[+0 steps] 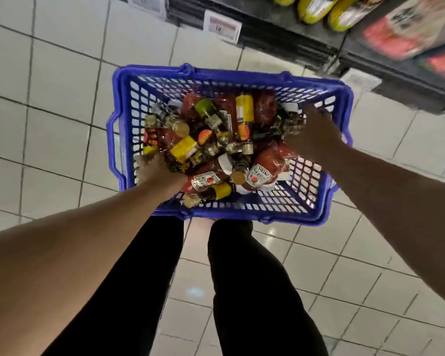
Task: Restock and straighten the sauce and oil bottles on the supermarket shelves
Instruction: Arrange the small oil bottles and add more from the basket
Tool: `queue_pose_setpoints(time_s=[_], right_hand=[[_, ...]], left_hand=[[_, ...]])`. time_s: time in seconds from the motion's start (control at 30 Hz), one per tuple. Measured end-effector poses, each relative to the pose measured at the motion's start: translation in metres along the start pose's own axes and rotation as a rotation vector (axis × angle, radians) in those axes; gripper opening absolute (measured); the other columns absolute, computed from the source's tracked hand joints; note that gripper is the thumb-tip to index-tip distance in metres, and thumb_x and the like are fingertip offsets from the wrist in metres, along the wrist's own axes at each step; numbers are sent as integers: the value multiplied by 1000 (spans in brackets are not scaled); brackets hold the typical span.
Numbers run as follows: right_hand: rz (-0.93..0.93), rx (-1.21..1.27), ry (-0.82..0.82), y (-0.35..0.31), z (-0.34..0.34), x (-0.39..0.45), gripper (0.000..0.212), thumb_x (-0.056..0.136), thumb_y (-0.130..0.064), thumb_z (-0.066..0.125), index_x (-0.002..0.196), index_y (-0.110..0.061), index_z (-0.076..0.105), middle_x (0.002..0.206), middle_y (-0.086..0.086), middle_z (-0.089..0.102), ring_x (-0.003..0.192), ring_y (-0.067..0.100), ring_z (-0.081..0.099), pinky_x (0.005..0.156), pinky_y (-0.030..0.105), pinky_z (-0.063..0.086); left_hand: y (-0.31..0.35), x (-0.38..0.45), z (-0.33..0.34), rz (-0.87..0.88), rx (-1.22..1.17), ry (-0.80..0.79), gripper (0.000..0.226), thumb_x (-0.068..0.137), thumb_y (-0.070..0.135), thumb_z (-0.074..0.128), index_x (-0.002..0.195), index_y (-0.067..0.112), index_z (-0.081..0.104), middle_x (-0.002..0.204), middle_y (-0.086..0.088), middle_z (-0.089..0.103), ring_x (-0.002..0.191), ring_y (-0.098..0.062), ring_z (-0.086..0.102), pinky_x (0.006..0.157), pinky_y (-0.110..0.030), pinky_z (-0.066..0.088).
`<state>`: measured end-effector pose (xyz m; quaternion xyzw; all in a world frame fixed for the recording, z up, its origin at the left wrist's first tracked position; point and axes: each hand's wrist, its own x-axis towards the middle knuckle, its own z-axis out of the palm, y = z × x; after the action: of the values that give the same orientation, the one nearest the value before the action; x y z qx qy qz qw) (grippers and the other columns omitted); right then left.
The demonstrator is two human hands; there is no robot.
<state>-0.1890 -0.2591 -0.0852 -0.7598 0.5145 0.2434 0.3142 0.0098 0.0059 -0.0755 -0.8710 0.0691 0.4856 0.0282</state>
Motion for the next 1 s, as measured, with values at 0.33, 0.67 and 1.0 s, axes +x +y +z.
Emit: queue_pose_setpoints(time_s=[0.33, 0.67, 1.0], right_hand=[[-312, -134, 100, 6, 43, -3, 32, 85, -15, 76, 111, 1, 68, 102, 27, 68, 103, 42, 63, 84, 36, 46], [105, 738, 209, 4, -4, -83, 39, 55, -26, 94, 87, -38, 73, 79, -20, 74, 69, -10, 66, 58, 7, 48], [-219, 1565, -127, -119, -187, -267, 21, 81, -1, 66, 94, -14, 75, 86, 4, 71, 83, 26, 69, 76, 40, 56]], left_hand=[[-10, 16, 25, 208, 394, 129, 73, 82, 44, 81, 139, 13, 49, 145, -13, 38, 134, -40, 36, 98, -54, 49], [-25, -14, -13, 148, -156, -426, 69, 87, 27, 79, 145, 26, 42, 132, -1, 56, 103, -24, 64, 75, -35, 55], [18, -250, -218, 303, -954, -822, 57, 85, -7, 57, 139, 10, 50, 126, -20, 66, 111, -36, 68, 92, -50, 57]])
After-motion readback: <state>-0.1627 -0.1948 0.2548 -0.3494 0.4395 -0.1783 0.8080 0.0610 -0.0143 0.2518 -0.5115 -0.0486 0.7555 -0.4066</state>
